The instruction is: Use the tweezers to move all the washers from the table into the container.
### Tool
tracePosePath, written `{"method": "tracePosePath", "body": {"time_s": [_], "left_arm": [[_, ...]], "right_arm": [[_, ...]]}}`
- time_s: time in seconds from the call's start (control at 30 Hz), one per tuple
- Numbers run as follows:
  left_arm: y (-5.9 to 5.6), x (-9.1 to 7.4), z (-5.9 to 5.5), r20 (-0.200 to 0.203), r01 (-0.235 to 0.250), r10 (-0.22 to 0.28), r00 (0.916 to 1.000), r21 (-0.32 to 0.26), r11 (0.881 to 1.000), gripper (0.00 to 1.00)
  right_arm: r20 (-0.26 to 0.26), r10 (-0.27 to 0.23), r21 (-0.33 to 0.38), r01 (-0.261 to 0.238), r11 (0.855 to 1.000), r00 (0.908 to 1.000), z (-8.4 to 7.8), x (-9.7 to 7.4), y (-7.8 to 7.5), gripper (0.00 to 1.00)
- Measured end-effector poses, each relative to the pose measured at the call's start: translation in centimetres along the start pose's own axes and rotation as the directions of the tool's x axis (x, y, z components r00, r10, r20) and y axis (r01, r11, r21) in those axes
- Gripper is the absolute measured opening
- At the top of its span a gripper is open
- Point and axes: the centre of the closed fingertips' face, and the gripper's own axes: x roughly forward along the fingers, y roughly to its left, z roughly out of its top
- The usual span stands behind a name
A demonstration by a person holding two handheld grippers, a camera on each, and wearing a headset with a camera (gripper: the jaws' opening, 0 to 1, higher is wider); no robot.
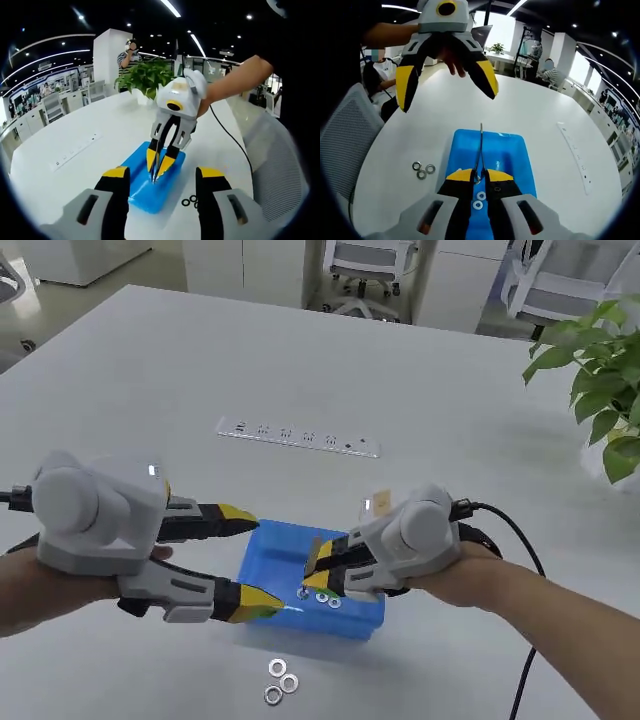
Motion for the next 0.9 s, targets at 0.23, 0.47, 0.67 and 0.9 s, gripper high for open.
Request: {"method": "tracePosePath", "body": {"time_s": [0.23, 0.47, 0.67, 0.9], "left_arm": [[0.6, 1.2, 0.1, -0.028, 0.016, -0.015, 0.9995, 0.038, 0.999, 0.36], [1.0, 2.6, -0.1, -0.055, 0.034, -0.03, 0.998, 0.072, 0.997, 0.24], [1.0, 3.8, -0.4, -0.074, 0.059, -0.052, 0.9959, 0.093, 0.994, 0.18], [1.1, 4.9, -0.8, -0.092, 0.087, -0.076, 0.9929, 0.121, 0.989, 0.13]], "right_arm": [[-0.006, 0.014, -0.002, -0.014, 1.0, 0.9999, -0.5, 0.4, 0.2, 0.1], [-0.018, 0.028, -0.012, -0.028, 1.0, 0.9994, -1.0, 0.7, 0.4, 0.1], [-0.027, 0.038, -0.025, -0.039, 0.999, 0.9989, -1.3, 0.9, 0.6, 0.1], [-0.03, 0.043, -0.035, -0.044, 0.998, 0.9986, -1.3, 0.8, 0.6, 0.1]]}}
